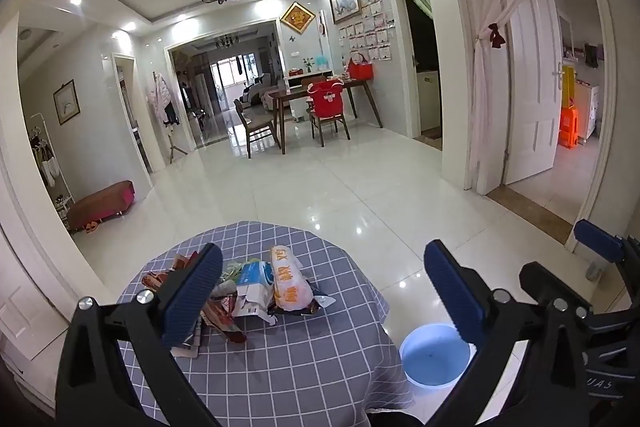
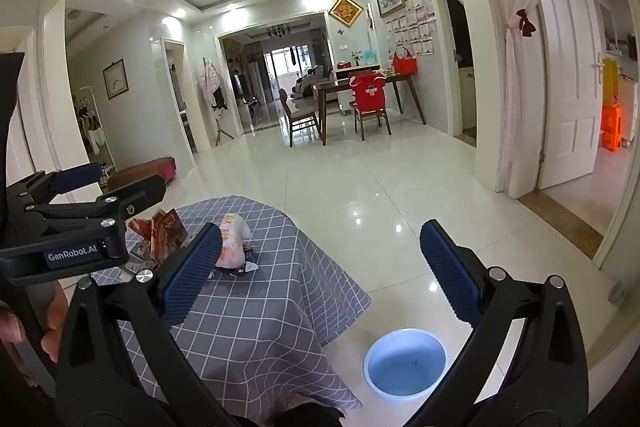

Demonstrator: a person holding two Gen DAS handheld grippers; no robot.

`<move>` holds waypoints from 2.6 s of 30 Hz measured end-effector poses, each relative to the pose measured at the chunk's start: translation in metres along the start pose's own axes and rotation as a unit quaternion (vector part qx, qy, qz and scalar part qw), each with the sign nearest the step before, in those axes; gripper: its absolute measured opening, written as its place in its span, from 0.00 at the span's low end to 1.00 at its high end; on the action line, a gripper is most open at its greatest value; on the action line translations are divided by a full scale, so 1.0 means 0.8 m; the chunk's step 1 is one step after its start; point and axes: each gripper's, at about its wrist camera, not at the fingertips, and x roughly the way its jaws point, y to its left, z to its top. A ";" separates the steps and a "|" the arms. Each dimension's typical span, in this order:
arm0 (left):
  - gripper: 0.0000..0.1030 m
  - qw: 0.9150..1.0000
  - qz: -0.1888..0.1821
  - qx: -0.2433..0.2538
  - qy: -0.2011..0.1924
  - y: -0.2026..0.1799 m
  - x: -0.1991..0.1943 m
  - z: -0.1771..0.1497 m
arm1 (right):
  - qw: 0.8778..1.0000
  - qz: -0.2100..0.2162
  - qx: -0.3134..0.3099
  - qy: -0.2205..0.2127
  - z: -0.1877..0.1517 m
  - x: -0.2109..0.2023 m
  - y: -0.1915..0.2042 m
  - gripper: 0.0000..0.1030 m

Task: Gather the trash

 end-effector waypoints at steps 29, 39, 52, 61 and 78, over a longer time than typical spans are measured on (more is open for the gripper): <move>0.96 1.000 -0.002 -0.015 0.003 0.032 0.006 -0.005 | 1.000 0.001 0.002 0.009 -0.011 0.029 0.036 0.94; 0.96 1.000 -0.002 -0.015 0.004 0.033 0.007 -0.005 | 1.000 0.004 0.002 0.012 -0.015 0.032 0.040 0.94; 0.96 1.000 -0.001 -0.015 0.003 0.032 0.006 -0.004 | 1.000 0.009 0.002 0.018 -0.014 0.034 0.040 0.94; 0.96 1.000 -0.001 -0.014 0.003 0.033 0.007 -0.004 | 1.000 0.014 0.003 0.021 -0.009 0.033 0.040 0.94; 0.96 1.000 -0.002 -0.015 0.004 0.035 0.008 -0.005 | 0.999 0.021 0.003 0.029 -0.005 0.034 0.038 0.94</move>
